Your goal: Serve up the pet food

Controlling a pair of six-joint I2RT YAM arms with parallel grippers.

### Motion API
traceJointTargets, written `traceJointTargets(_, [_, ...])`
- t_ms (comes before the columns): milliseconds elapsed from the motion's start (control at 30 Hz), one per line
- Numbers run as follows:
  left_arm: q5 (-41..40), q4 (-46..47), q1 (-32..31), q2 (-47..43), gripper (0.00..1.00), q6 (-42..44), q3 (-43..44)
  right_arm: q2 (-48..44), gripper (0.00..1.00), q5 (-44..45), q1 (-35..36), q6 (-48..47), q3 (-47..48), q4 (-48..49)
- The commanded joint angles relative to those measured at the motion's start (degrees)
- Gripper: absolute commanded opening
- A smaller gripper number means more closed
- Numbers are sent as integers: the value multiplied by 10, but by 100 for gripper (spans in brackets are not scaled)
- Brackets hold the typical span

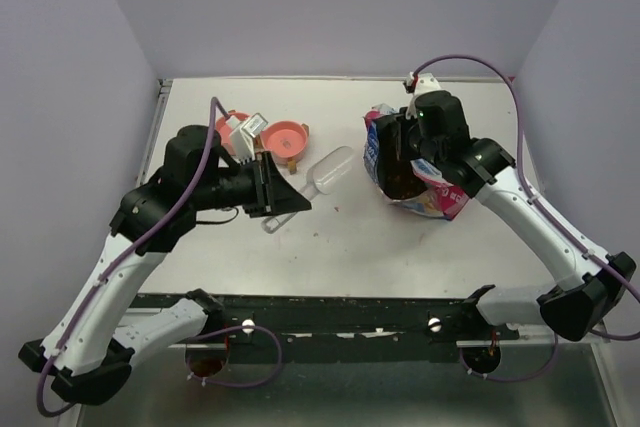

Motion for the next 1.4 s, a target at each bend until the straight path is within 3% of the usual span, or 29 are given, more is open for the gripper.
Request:
traceJointTargets(0, [156, -52, 8, 59, 0, 0, 67, 19, 1, -29, 26, 15, 105, -36])
traceJointTargets(100, [174, -32, 12, 85, 0, -38, 67, 45, 1, -24, 33, 15, 183, -89])
traceJointTargets(267, [170, -2, 12, 98, 0, -93, 47, 43, 0, -37, 33, -1, 213, -93])
traceJointTargets(500, [142, 3, 37, 159, 0, -111, 65, 5, 1, -125, 33, -15, 140, -35])
traceJointTargets(667, [106, -44, 38, 225, 0, -84, 115, 6, 1, -167, 33, -22, 137, -31])
traceJointTargets(933, [123, 0, 39, 263, 0, -154, 55, 16, 1, -166, 37, -13, 170, -53])
traceJointTargets(1133, [-18, -102, 34, 322, 0, -171, 159, 15, 1, -157, 52, -13, 168, -69])
traceJointTargets(1367, [-61, -115, 6, 395, 0, -227, 212, 21, 1, -145, 64, -19, 185, -82])
